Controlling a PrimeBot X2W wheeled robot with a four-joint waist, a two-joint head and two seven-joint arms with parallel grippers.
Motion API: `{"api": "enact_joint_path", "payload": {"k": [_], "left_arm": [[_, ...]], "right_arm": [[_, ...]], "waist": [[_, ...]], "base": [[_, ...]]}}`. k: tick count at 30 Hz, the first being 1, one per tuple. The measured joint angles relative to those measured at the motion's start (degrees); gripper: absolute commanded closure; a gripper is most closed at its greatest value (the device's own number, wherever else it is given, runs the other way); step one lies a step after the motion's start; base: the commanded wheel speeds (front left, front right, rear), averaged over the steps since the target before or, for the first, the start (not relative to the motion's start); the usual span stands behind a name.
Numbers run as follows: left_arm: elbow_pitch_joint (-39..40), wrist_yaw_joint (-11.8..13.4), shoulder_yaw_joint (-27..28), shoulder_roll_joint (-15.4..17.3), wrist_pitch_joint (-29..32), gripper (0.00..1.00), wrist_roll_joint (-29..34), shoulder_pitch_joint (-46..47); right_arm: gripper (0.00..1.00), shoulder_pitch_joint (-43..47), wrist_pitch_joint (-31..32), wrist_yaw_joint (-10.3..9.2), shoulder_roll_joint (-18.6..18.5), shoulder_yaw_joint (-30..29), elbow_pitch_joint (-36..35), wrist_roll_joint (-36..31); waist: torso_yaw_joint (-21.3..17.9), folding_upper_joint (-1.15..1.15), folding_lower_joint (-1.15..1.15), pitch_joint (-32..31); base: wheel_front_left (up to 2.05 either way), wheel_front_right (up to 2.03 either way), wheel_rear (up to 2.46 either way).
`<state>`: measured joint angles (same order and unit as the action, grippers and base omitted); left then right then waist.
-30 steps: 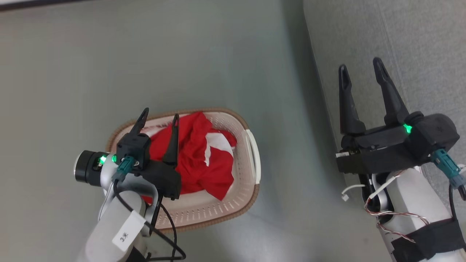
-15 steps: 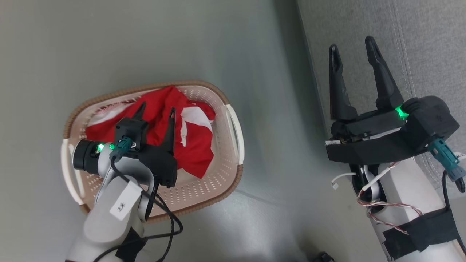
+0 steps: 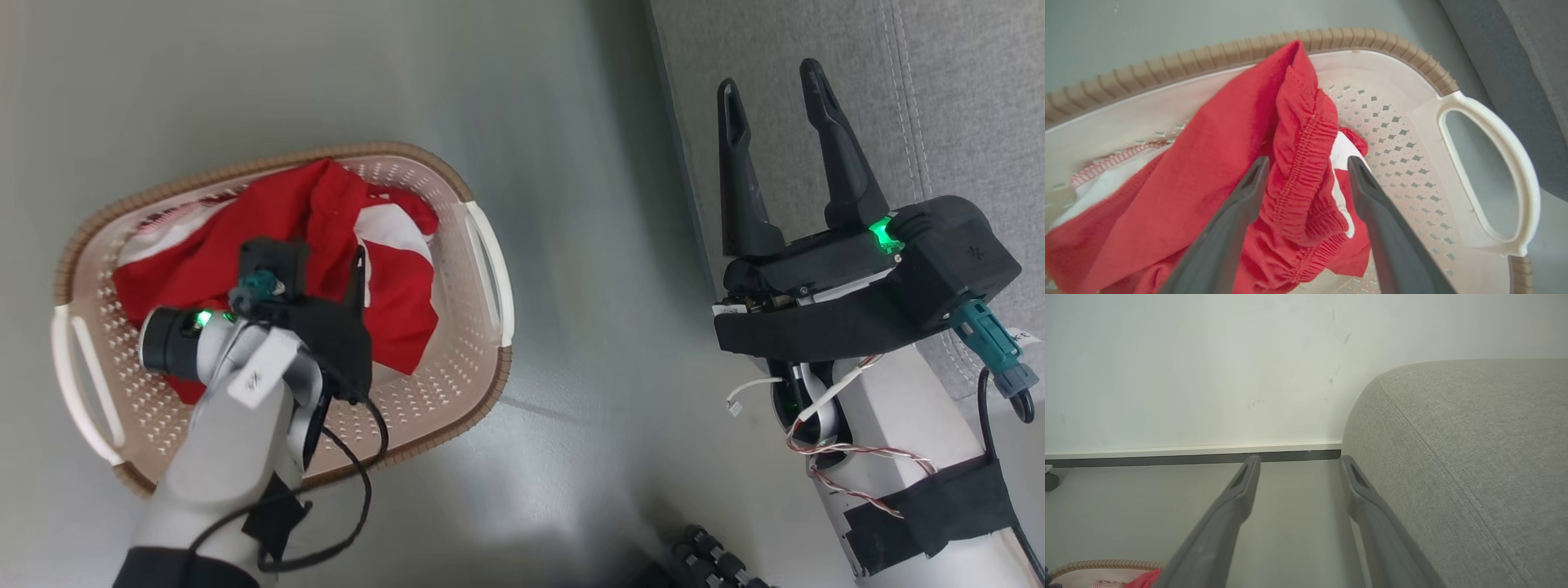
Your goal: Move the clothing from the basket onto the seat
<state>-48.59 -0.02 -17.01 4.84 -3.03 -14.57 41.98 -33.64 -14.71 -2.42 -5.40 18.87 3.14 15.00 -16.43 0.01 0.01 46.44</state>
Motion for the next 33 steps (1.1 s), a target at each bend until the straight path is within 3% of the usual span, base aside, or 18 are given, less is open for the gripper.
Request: {"api": "enact_joint_path", "payload": {"k": [11, 12, 13, 15, 24, 33], "left_arm": [[-6.75, -0.01, 2.13, 0.53, 4.08, 0.0, -2.54, 4.31], [-7.16, -0.01, 2.26, 0.53, 4.31, 0.13, -2.83, 4.53], [-7.67, -0.02, 2.32, 0.56, 4.53, 0.51, -2.9, 4.8], [-8.47, -0.01, 2.44, 0.62, 4.7, 1.0, -2.9, 5.2], [-11.76, -0.53, 1.38, 0.21, 4.74, 1.0, -2.74, 6.06], [-13.57, -1.07, 0.25, -1.27, 1.09, 1.0, -2.46, 4.16]], "right_arm": [[0.0, -1.14, 0.0, 0.51, 0.71, 0.09, 0.52, 0.0], [0.0, -1.14, 0.0, 0.51, 0.71, 0.11, 0.59, 0.0], [0.0, -1.13, 0.0, 0.59, 0.74, 0.14, 0.62, -0.01], [0.0, -1.14, 0.0, 0.91, 0.82, 0.18, 0.67, -0.01], [0.0, -1.3, 0.0, 1.13, 0.93, -0.33, 1.93, -0.53], [0.0, -1.29, 0.0, 1.51, 0.7, -0.93, 4.54, -1.44]], "waist": [[-1.34, 0.0, 0.0, 2.6], [-1.38, 0.0, 0.0, 2.68], [-1.41, 0.0, 0.0, 2.74], [-1.44, 0.0, -0.01, 2.84], [-0.75, 0.0, -0.01, 2.36], [1.09, -0.01, -0.01, -0.75]], "base": [[0.0, 0.0, 0.0], [0.0, 0.0, 0.0], [0.0, 0.0, 0.0], [0.0, 0.0, 0.0], [0.0, 0.0, 0.0], [0.0, 0.0, 0.0]]}}
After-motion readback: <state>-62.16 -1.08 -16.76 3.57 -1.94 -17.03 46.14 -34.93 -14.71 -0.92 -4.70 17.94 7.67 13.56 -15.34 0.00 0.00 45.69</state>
